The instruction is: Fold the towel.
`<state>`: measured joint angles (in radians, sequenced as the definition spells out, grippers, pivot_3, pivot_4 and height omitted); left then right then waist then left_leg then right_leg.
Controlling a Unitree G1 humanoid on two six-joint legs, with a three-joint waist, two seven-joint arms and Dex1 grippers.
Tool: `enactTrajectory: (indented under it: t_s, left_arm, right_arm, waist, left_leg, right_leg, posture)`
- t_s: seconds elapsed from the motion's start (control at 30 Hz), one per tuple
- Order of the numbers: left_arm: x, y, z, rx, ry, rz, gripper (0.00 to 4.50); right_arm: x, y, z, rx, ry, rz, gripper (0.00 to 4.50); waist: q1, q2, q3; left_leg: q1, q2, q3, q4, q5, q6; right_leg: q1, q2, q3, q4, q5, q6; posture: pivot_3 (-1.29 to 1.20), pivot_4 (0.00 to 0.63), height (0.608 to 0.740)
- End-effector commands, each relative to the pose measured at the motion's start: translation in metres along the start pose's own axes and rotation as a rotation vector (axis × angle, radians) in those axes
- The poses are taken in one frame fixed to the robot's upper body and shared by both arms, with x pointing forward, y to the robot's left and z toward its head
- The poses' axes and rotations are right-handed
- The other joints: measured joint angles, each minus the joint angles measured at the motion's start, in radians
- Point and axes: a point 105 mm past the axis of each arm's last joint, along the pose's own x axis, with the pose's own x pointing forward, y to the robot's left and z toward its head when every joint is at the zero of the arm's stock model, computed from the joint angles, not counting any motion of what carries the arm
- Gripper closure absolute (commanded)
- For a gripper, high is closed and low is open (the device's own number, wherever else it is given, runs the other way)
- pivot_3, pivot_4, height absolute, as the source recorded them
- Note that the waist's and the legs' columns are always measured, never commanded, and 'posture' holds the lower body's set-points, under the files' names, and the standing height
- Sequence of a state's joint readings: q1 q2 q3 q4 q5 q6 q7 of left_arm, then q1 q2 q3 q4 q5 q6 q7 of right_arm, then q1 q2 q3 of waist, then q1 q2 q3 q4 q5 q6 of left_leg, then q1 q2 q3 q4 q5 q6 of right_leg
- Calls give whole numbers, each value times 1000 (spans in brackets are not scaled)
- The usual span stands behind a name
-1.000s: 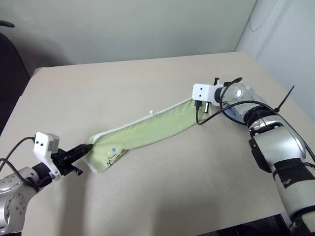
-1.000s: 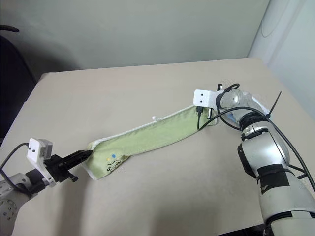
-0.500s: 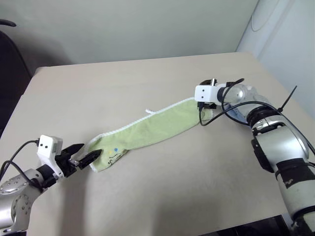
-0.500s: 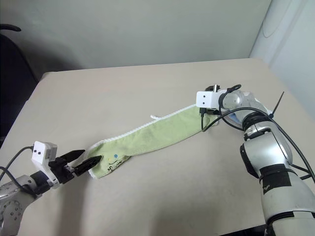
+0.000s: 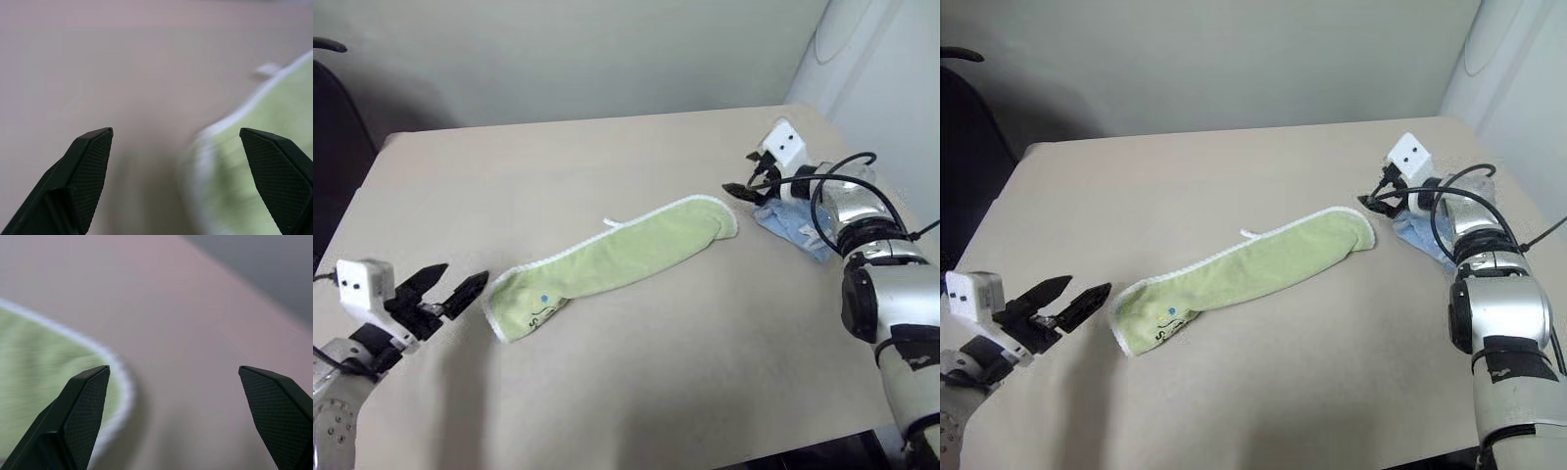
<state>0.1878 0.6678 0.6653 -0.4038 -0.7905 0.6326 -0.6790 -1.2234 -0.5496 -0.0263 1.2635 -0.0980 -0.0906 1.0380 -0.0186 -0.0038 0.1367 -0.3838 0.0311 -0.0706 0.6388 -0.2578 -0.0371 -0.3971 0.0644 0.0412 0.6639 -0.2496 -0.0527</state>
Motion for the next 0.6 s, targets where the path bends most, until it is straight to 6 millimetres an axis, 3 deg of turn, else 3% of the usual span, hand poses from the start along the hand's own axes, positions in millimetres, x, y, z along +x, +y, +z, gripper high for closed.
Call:
enactTrajectory:
  t_s: [0.03, 0.13, 0.27, 0.6]
  left_arm:
    - [3, -36, -6, 68, 102, -187, 0]
    - [3, -42, -25, 116, 222, -244, 0]
    - [0, -34, -46, 154, 328, -263, 0]
    - [-13, -8, -71, 233, 456, -235, 0]
  right_arm:
    - [-13, 3, -3, 127, -30, 76, 43]
    - [-18, 8, -10, 220, -32, 119, 43]
    - [-18, 16, -19, 269, -4, 171, 43]
    - [-3, 32, -32, 278, 52, 208, 43]
  waist:
    - [0, 0, 0]
    - [-1, 1, 0]
    - [-5, 1, 0]
    - [-5, 1, 0]
  left_leg:
    - [0, 0, 0, 0, 0, 0]
    - [1, 0, 0, -1, 0, 0]
    - [1, 0, 0, 0, 0, -1]
    - [1, 0, 0, 0, 0, 0]
  right_leg:
    - [0, 0, 0, 0, 0, 0]
    - [0, 0, 0, 1, 0, 0]
    - [0, 0, 0, 2, 0, 0]
    - [0, 0, 0, 1, 0, 0]
  posture:
    - [0, 150, 740]
    - [0, 150, 740]
    - [0, 150, 740]
    - [0, 150, 740]
